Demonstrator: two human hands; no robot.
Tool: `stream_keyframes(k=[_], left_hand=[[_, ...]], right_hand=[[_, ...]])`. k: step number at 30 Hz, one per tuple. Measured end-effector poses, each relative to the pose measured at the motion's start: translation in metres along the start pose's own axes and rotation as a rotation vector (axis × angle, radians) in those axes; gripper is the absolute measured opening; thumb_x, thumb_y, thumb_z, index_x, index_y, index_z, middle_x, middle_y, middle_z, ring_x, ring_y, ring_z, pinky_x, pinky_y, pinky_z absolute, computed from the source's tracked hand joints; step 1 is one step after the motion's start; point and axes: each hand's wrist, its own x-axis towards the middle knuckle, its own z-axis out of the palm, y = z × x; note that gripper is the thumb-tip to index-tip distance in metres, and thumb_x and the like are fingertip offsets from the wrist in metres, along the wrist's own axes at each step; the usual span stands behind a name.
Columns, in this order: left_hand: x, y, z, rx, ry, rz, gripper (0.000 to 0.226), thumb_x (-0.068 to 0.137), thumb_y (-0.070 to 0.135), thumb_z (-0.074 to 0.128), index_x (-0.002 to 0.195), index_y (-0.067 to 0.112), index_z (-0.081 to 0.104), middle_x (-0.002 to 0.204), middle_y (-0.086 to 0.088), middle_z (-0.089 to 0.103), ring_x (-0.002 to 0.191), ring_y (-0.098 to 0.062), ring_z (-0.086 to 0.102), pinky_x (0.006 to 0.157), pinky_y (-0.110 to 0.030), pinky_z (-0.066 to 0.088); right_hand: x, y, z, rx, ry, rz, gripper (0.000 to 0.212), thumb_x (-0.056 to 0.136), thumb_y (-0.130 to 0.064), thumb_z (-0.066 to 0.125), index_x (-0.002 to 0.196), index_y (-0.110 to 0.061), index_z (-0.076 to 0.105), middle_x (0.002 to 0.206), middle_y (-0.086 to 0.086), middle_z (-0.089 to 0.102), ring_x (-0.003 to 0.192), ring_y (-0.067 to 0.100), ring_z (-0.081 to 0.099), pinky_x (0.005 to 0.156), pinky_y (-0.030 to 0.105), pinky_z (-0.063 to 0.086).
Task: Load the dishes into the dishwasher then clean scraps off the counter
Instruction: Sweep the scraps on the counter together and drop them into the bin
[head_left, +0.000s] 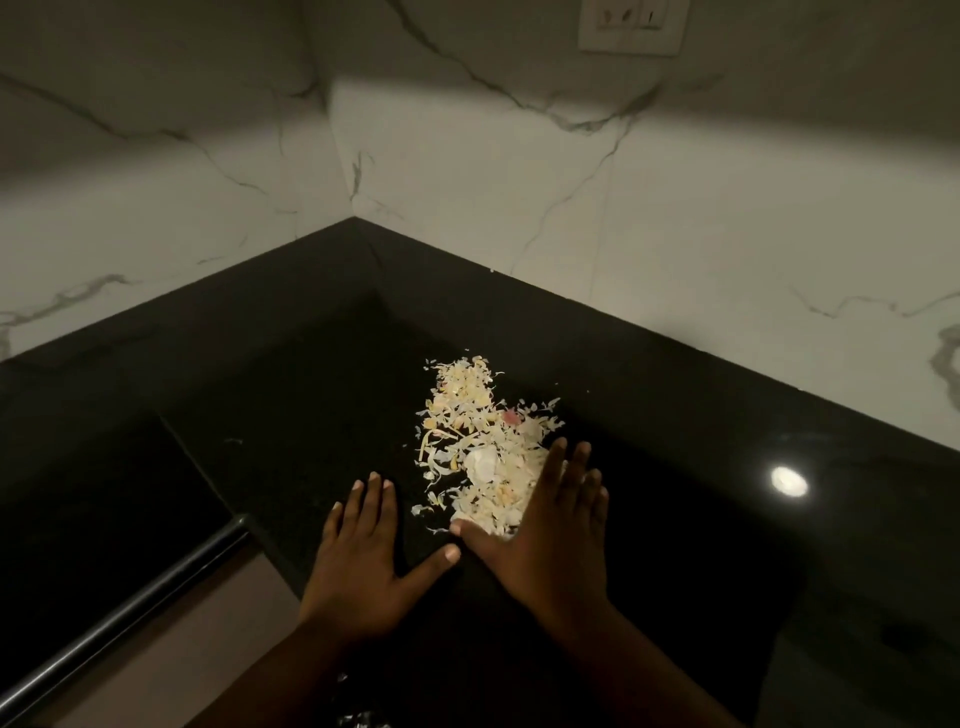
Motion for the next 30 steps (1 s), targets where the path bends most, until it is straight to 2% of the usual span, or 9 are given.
stream_keyframes(k=[7, 15, 18, 20, 22, 23, 24, 26, 30], left_hand=[[0.002, -0.001, -0.003, -0.009, -0.024, 0.006, 0.121, 0.056, 0.096, -0.008, 0.148, 0.018, -0.018, 0.147, 0.002, -0.034, 0.137, -0.011, -0.030, 0.115, -0.035, -0.015], [0.003, -0.001, -0.004, 0.019, -0.080, 0.003, 0.118, 0.053, 0.097, -0.010, 0.140, 0.018, -0.028, 0.147, 0.000, -0.036, 0.135, -0.014, -0.035, 0.112, -0.036, -0.020], [0.007, -0.004, -0.004, 0.008, -0.107, 0.003, 0.118, 0.052, 0.098, -0.008, 0.139, 0.020, -0.030, 0.146, 0.001, -0.038, 0.136, -0.015, -0.035, 0.113, -0.037, -0.020], [0.008, -0.004, -0.004, 0.007, -0.122, 0.004, 0.118, 0.053, 0.099, -0.006, 0.138, 0.021, -0.031, 0.146, 0.001, -0.039, 0.136, -0.015, -0.036, 0.114, -0.038, -0.019], [0.009, -0.004, -0.003, 0.011, -0.144, -0.005, 0.119, 0.048, 0.100, -0.009, 0.135, 0.022, -0.033, 0.145, 0.001, -0.040, 0.135, -0.015, -0.037, 0.115, -0.039, -0.018], [0.011, -0.004, -0.003, 0.019, -0.157, -0.009, 0.120, 0.045, 0.100, -0.011, 0.134, 0.021, -0.034, 0.144, 0.000, -0.041, 0.135, -0.016, -0.037, 0.115, -0.039, -0.018], [0.012, -0.005, -0.003, 0.026, -0.168, -0.013, 0.122, 0.042, 0.100, -0.013, 0.133, 0.021, -0.034, 0.145, 0.000, -0.041, 0.135, -0.016, -0.037, 0.115, -0.039, -0.018], [0.015, -0.006, -0.003, 0.033, -0.183, -0.015, 0.125, 0.039, 0.100, -0.016, 0.133, 0.020, -0.035, 0.145, -0.001, -0.041, 0.135, -0.017, -0.038, 0.115, -0.038, -0.019], [0.016, -0.006, -0.002, 0.037, -0.181, -0.009, 0.126, 0.037, 0.099, -0.019, 0.133, 0.019, -0.037, 0.141, 0.001, -0.045, 0.132, -0.017, -0.041, 0.107, -0.029, -0.027]], right_hand=[[-0.016, 0.033, -0.003, -0.134, -0.055, -0.020, 0.144, 0.044, -0.104, 0.029, 0.132, -0.021, -0.048, 0.141, 0.011, -0.050, 0.135, 0.035, -0.037, 0.113, 0.049, -0.017], [0.028, 0.005, -0.002, -0.076, -0.039, -0.110, 0.144, 0.043, -0.101, 0.037, 0.144, -0.025, -0.032, 0.152, 0.011, -0.034, 0.144, 0.035, -0.017, 0.114, 0.045, -0.007], [0.062, 0.006, -0.027, -0.042, 0.010, -0.216, 0.127, 0.054, -0.099, 0.030, 0.151, -0.027, -0.008, 0.158, 0.007, -0.021, 0.146, 0.031, -0.006, 0.115, 0.048, 0.005], [0.106, 0.000, -0.041, 0.022, -0.104, -0.314, 0.106, 0.064, -0.093, 0.031, 0.148, -0.030, 0.020, 0.160, 0.006, 0.007, 0.145, 0.028, 0.015, 0.115, 0.052, 0.021], [0.153, -0.014, -0.043, 0.074, -0.246, -0.436, 0.090, 0.072, -0.089, 0.032, 0.136, -0.027, 0.043, 0.147, 0.006, 0.040, 0.125, 0.019, 0.047, 0.103, 0.049, 0.043], [0.174, -0.022, -0.040, 0.077, -0.297, -0.487, 0.081, 0.077, -0.083, 0.036, 0.131, -0.024, 0.050, 0.137, 0.005, 0.049, 0.114, 0.014, 0.053, 0.097, 0.043, 0.048], [0.192, -0.030, -0.034, 0.059, -0.327, -0.524, 0.070, 0.083, -0.073, 0.042, 0.129, -0.021, 0.052, 0.132, 0.005, 0.053, 0.111, 0.012, 0.054, 0.096, 0.035, 0.047], [0.223, -0.043, -0.020, 0.006, -0.353, -0.598, 0.055, 0.091, -0.055, 0.049, 0.133, -0.018, 0.051, 0.138, 0.006, 0.050, 0.123, 0.015, 0.048, 0.096, 0.026, 0.036], [0.259, -0.056, -0.001, 0.035, -0.498, -0.581, 0.049, 0.096, -0.044, 0.047, 0.137, -0.017, 0.049, 0.147, 0.007, 0.042, 0.136, 0.021, 0.036, 0.100, 0.029, 0.028]])
